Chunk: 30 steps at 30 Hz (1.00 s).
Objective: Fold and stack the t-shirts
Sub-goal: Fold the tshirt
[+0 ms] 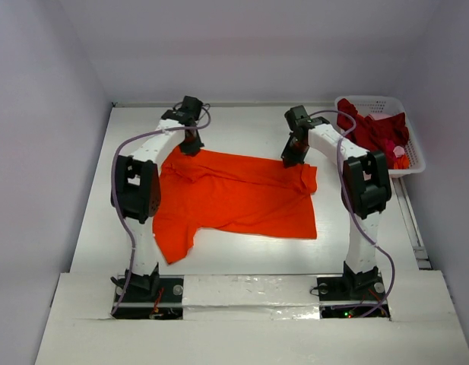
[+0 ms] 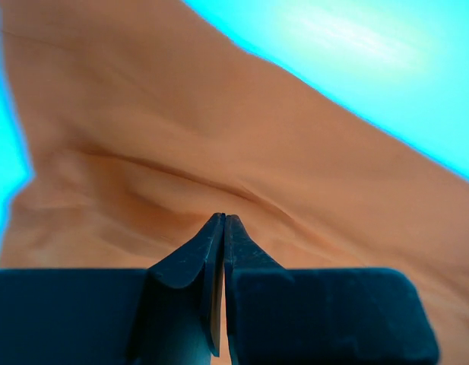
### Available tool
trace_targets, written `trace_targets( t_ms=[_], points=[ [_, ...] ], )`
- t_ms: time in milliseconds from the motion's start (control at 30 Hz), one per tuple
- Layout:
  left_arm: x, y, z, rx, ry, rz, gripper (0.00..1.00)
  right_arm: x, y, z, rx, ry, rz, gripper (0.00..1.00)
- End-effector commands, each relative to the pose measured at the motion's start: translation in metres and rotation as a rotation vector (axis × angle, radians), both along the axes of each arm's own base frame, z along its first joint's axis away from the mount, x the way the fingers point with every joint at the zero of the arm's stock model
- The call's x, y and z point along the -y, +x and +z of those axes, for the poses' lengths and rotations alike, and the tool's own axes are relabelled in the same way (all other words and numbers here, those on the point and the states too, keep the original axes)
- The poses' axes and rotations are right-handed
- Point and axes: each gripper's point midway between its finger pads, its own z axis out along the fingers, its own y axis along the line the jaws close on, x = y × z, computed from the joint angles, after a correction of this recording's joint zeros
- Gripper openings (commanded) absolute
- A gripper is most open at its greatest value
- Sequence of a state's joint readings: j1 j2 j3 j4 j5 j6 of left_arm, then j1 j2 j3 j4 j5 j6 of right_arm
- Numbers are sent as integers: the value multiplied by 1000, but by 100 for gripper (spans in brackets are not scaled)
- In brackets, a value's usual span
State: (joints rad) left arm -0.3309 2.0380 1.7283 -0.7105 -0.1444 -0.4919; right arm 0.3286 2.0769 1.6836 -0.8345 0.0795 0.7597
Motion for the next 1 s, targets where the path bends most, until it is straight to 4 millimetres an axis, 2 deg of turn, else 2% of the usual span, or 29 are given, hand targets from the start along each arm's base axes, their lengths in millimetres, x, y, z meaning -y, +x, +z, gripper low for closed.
trace_targets(
  t_ms=[0, 67, 167, 500, 733, 967],
  points=[
    [-45, 5, 11, 38, 42, 115, 0, 4, -2, 27, 55, -7, -8, 0],
    [-54, 4, 1, 19, 37, 123, 0, 5, -5, 23, 47, -12, -9, 0],
    [-56, 7, -11, -1, 10, 125, 0, 7, -11, 17, 34, -15, -11, 0],
    [-39, 24, -34, -53, -74, 97, 0, 4, -26, -2, -19, 13, -23, 0],
    [-34, 20, -57, -115, -88, 82, 0, 3, -24, -12, -46, 8, -26, 0],
    [-41, 25, -61, -115, -73, 105, 0, -3, -19, -12, -48, 32, -32, 0]
  ],
)
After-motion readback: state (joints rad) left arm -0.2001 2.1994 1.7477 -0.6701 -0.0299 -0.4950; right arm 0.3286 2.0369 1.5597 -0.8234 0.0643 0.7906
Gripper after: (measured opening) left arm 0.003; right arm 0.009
